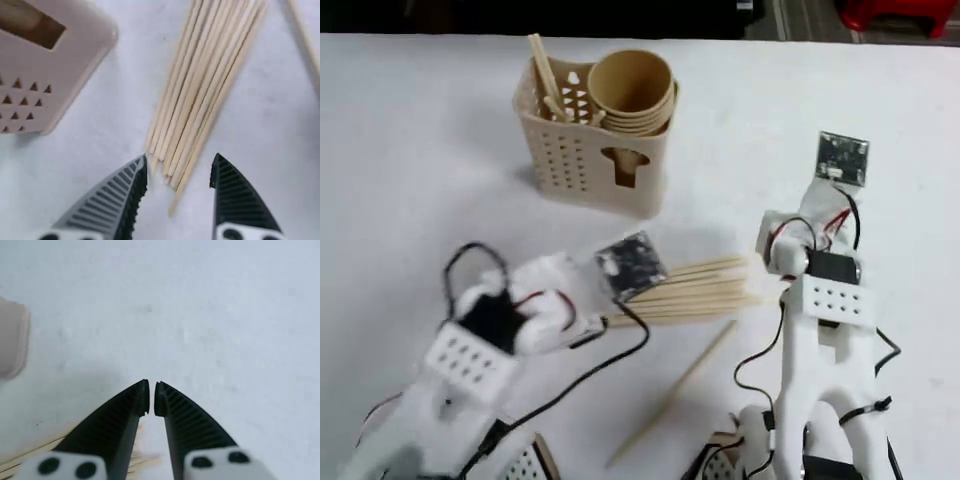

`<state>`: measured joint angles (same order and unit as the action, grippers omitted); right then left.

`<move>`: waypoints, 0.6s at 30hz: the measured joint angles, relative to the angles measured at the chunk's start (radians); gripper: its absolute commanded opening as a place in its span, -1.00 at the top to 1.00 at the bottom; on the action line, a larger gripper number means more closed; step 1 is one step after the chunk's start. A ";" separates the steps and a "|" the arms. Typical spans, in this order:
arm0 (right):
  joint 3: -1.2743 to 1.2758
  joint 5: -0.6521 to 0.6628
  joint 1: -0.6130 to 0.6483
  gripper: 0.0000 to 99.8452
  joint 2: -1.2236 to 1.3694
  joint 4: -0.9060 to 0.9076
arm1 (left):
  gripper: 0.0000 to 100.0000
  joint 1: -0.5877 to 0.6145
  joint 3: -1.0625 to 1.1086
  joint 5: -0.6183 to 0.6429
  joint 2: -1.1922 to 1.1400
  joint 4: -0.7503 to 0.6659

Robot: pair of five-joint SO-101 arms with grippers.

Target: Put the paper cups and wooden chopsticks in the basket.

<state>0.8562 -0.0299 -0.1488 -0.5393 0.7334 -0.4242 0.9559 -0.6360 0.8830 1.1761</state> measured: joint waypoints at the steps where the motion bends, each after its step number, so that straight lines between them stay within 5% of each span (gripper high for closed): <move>1: 0.000 0.000 -0.012 0.93 0.000 0.000 | 0.57 -0.017 0.000 0.000 -0.044 -0.028; 18: 0.000 0.000 -0.034 0.93 0.000 -0.012 | 0.57 -0.166 -0.345 0.000 -0.802 -0.160</move>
<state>0.8562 -0.0299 -0.1826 -0.5393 0.7211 -0.5900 0.6107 -0.6360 0.0806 1.0165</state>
